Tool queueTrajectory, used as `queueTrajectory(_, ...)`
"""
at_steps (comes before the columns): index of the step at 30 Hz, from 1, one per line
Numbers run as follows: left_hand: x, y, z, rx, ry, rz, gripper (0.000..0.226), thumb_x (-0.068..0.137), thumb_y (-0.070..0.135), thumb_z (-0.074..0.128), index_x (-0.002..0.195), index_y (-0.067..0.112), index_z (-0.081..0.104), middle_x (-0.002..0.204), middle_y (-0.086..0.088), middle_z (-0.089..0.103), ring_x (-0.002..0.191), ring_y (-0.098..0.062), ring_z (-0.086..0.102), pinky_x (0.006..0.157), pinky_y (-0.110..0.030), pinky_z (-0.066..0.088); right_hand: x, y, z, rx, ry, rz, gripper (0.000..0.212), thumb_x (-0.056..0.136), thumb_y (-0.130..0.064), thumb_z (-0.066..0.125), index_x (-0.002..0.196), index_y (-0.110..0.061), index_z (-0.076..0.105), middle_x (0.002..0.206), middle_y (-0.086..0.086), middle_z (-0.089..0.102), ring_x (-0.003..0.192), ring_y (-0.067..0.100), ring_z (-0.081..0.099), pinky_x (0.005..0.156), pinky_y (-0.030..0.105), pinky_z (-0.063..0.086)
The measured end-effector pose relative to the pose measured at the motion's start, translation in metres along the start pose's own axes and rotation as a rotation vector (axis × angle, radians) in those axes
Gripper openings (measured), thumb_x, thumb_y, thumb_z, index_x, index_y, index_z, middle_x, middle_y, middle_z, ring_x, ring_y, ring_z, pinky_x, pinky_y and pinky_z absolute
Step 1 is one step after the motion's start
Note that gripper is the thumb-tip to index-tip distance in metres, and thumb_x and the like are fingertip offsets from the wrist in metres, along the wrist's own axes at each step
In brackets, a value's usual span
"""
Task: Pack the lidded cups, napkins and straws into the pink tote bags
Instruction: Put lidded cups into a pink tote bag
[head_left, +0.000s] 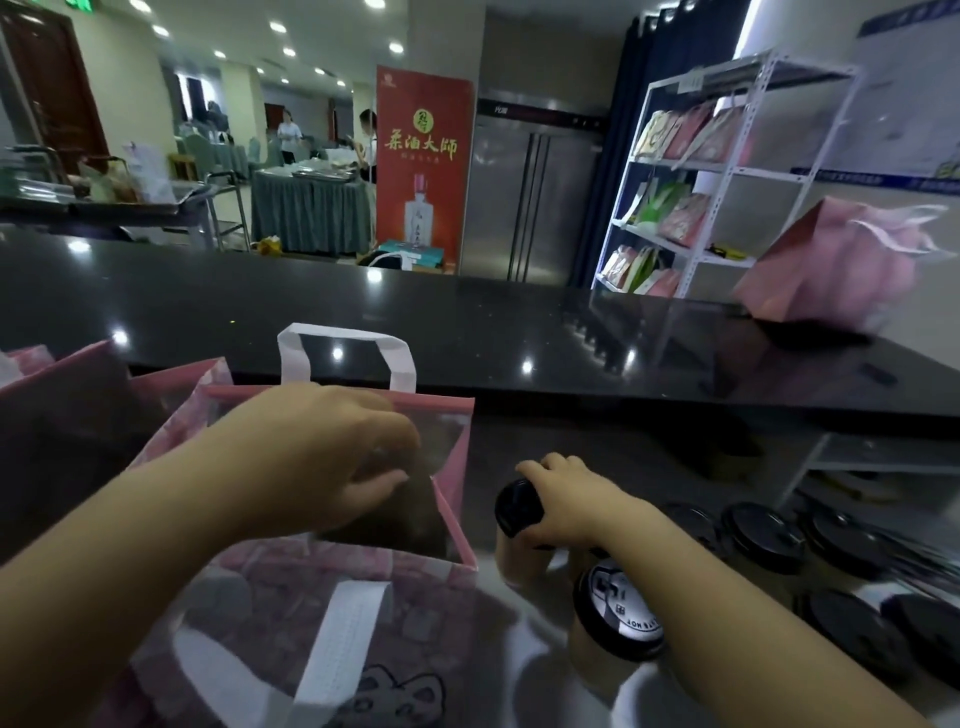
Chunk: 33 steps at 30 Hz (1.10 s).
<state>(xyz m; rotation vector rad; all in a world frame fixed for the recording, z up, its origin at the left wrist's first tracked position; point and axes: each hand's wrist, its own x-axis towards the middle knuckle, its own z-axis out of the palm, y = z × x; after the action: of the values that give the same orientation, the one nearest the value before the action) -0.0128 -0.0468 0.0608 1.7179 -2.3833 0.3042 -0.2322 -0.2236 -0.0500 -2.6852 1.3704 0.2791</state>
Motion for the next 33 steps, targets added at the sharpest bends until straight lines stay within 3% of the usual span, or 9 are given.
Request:
queueTrajectory(4,-0.001,0.0,0.003,-0.017,0.0,0.0,0.04,0.076,0.054,0.036,0.105,0.038,0.059,0.097,0.02,0.062,0.081,0.003,0.057,0.069,-0.016,0.05,0.017,0.001,0.013,0.041,-0.091,0.037,0.087,0.073,-0.057,0.065,0.143,-0.028,0.023,0.134,0.01,0.039,0.125,0.031,0.034,0.096,0.044,0.041)
queueTrajectory(7,-0.003,0.0,0.006,-0.033,-0.004,0.0,0.042,0.076,0.053,0.035,0.106,0.038,0.06,0.098,0.021,0.063,0.082,0.003,0.057,0.068,-0.012,0.047,0.015,0.0,0.011,0.049,-0.021,0.033,0.085,0.072,-0.056,0.066,0.142,-0.03,0.027,0.129,0.008,0.042,0.123,0.031,0.037,0.094,0.043,0.044)
queueTrajectory(15,-0.016,-0.017,0.002,-0.026,-0.019,-0.066,0.03,0.079,0.05,0.05,0.106,0.041,0.06,0.097,0.023,0.061,0.083,0.003,0.058,0.069,-0.022,0.053,-0.048,-0.01,-0.059,0.072,0.494,0.005,0.08,0.065,-0.068,0.055,0.137,-0.036,0.036,0.113,0.002,0.039,0.107,0.022,0.034,0.089,0.035,0.04)
queueTrajectory(18,-0.023,-0.022,0.0,-0.037,-0.017,-0.123,0.03,0.076,0.051,0.051,0.103,0.042,0.061,0.098,0.024,0.061,0.082,0.004,0.057,0.07,-0.023,0.052,-0.075,-0.023,-0.095,0.093,0.665,-0.069,0.082,0.065,-0.071,0.051,0.137,-0.034,0.038,0.109,0.0,0.036,0.104,0.019,0.03,0.085,0.032,0.037)
queueTrajectory(22,-0.035,-0.032,-0.003,-0.058,0.005,-0.216,0.025,0.074,0.044,0.063,0.098,0.037,0.066,0.091,0.017,0.066,0.075,-0.003,0.061,0.062,-0.033,0.055,-0.098,-0.051,-0.131,0.266,0.838,-0.231,0.078,0.063,-0.067,0.051,0.133,-0.036,0.043,0.104,-0.003,0.038,0.104,0.016,0.032,0.081,0.027,0.034)
queueTrajectory(24,-0.043,-0.041,-0.001,-0.048,-0.007,-0.247,0.026,0.075,0.044,0.064,0.1,0.039,0.065,0.093,0.019,0.065,0.077,-0.001,0.06,0.065,-0.03,0.055,-0.102,-0.07,-0.141,0.366,0.846,-0.34,0.073,0.063,-0.067,0.05,0.13,-0.039,0.044,0.103,-0.003,0.04,0.104,0.016,0.036,0.084,0.021,0.035)
queueTrajectory(28,-0.057,-0.06,0.002,-0.063,-0.042,-0.327,0.03,0.076,0.046,0.064,0.105,0.041,0.061,0.104,0.02,0.061,0.088,-0.001,0.056,0.077,-0.032,0.052,-0.094,-0.108,-0.143,0.46,0.687,-0.513,0.071,0.066,-0.066,0.058,0.13,-0.04,0.042,0.109,-0.006,0.042,0.11,0.015,0.039,0.09,0.027,0.04)
queueTrajectory(33,-0.07,-0.076,0.009,-0.073,-0.093,-0.34,0.048,0.072,0.049,0.067,0.118,0.04,0.053,0.12,0.022,0.049,0.102,0.002,0.047,0.088,-0.021,0.042,-0.07,-0.136,-0.123,0.306,0.434,-0.584,0.071,0.069,-0.064,0.066,0.13,-0.042,0.036,0.112,-0.009,0.04,0.108,0.01,0.034,0.092,0.031,0.043)
